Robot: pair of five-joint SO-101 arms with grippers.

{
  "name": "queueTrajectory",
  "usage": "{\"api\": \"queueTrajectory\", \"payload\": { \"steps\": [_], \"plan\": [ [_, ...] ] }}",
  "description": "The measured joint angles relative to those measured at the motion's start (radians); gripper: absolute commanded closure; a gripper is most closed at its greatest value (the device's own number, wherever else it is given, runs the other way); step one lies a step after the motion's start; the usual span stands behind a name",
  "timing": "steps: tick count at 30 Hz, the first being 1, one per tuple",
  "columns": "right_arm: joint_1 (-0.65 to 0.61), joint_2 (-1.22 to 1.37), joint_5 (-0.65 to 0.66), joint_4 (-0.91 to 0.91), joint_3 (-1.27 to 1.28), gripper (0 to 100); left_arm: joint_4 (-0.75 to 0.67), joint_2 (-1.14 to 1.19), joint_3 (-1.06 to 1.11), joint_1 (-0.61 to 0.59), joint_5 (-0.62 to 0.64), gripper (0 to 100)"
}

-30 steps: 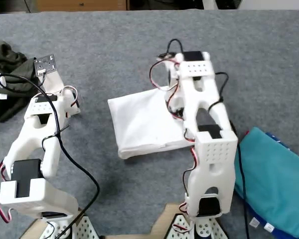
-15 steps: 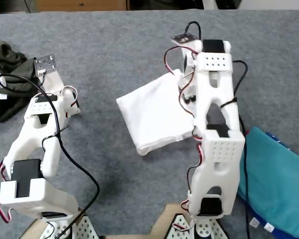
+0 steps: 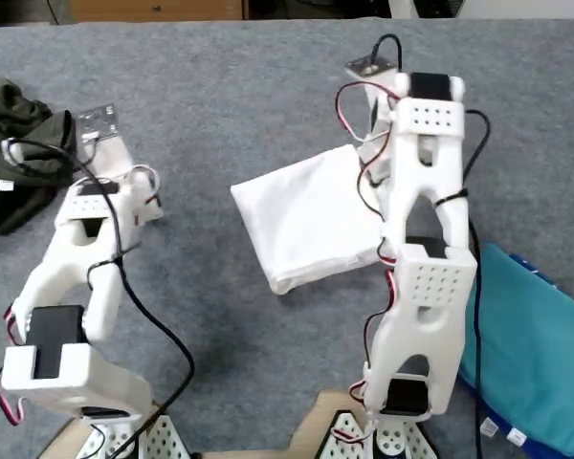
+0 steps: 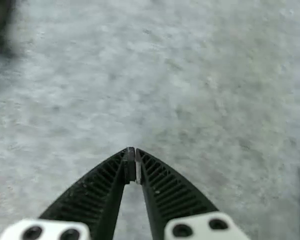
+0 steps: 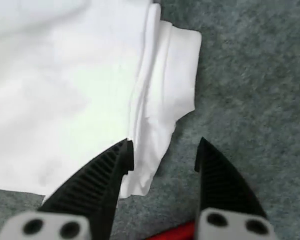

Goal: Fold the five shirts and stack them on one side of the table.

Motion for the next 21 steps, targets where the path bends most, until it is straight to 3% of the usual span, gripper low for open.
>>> {"api": "queueTrajectory", "payload": {
  "steps": [4, 13, 21],
  "plan": [
    [0.048, -0.055, 0.014, 0.002, 0.015, 99.8, 0.081, -0.032, -0.097, 0.114, 0.037, 98],
    [0.054, -0.364, 0.034, -0.077, 0.514, 99.4, 0.092, 0.109, -0.305, 0.316, 0.140, 98],
    [0.054, -0.440, 0.046, -0.353, 0.893, 99.4, 0.081, 0.374, -0.488, 0.338, 0.167, 98]
  ]
}}
